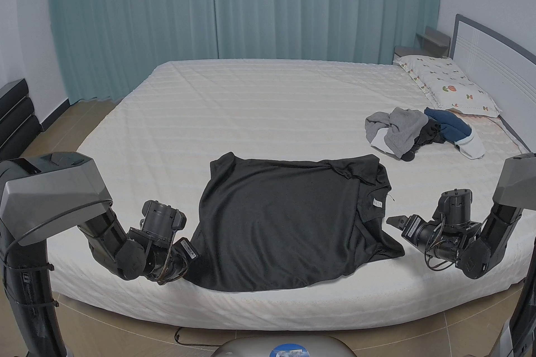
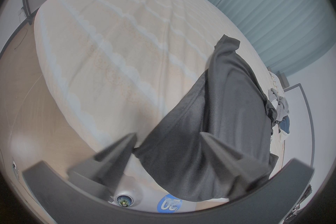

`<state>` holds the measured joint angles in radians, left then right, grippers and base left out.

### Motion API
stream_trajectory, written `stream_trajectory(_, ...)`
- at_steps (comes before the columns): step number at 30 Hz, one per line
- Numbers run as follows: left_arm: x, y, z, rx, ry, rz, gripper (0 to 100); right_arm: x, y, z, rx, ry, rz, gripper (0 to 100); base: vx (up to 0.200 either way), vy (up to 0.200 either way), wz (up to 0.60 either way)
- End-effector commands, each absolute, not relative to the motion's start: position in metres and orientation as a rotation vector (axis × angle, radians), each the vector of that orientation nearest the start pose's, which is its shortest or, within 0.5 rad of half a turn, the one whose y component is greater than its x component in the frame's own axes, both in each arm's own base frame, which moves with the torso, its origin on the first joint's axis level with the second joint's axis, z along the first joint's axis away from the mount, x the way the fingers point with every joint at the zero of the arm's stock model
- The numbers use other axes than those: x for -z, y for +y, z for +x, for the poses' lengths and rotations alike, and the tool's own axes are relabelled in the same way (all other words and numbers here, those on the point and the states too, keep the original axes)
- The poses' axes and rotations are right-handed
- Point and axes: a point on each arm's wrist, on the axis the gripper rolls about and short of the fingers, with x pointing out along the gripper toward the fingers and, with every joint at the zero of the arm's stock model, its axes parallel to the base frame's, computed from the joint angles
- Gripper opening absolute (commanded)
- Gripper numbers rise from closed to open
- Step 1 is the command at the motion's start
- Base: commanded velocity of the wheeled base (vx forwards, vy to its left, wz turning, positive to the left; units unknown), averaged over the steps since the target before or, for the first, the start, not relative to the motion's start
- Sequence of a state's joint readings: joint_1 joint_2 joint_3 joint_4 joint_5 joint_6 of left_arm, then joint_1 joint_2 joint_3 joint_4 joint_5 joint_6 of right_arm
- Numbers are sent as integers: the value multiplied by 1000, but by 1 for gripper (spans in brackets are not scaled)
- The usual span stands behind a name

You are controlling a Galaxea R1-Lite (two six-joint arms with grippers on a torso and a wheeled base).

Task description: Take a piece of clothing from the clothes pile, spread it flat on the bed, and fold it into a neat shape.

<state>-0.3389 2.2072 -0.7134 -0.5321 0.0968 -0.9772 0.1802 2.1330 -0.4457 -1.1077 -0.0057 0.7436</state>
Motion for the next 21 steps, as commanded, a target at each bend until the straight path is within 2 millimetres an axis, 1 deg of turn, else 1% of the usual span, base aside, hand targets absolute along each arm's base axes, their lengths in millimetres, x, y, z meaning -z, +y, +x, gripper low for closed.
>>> stream_trajectory(1, 15, -105, 309, -259, 963, -686, 0, -13, 53, 291, 59, 629, 662, 100, 0, 0, 0)
stream_trajectory(6, 13, -103, 308, -267, 960, -681, 0, -11, 52, 289, 58, 639, 640, 100, 0, 0, 0)
stream_trajectory(8, 9, -100, 308, -279, 937, -654, 0, -8, 51, 287, 58, 659, 625, 100, 0, 0, 0)
stream_trajectory(9, 5, -94, 310, -308, 903, -638, 0, -5, 52, 286, 46, 678, 622, 100, 0, 0, 0)
stream_trajectory(12, 0, -91, 312, -318, 877, -643, 0, -3, 52, 286, 37, 689, 626, 100, 0, 0, 0)
stream_trajectory(13, -8, -85, 313, -323, 852, -658, 0, -3, 52, 287, 30, 689, 626, 100, 0, 0, 0)
stream_trajectory(14, -9, -84, 313, -324, 847, -661, 0, -3, 52, 287, 30, 689, 626, 100, 0, 0, 0)
stream_trajectory(15, -14, -82, 313, -321, 834, -662, 0, -4, 52, 288, 28, 684, 627, 100, 0, 0, 0)
stream_trajectory(18, -21, -78, 310, -310, 820, -623, 0, -3, 54, 295, 10, 671, 614, 100, 0, 0, 0)
stream_trajectory(19, -22, -77, 309, -312, 818, -618, 0, -4, 56, 299, -5, 659, 599, 100, 0, 0, 0)
stream_trajectory(21, -22, -77, 309, -312, 818, -618, 0, -4, 56, 299, -5, 659, 599, 100, 0, 0, 0)
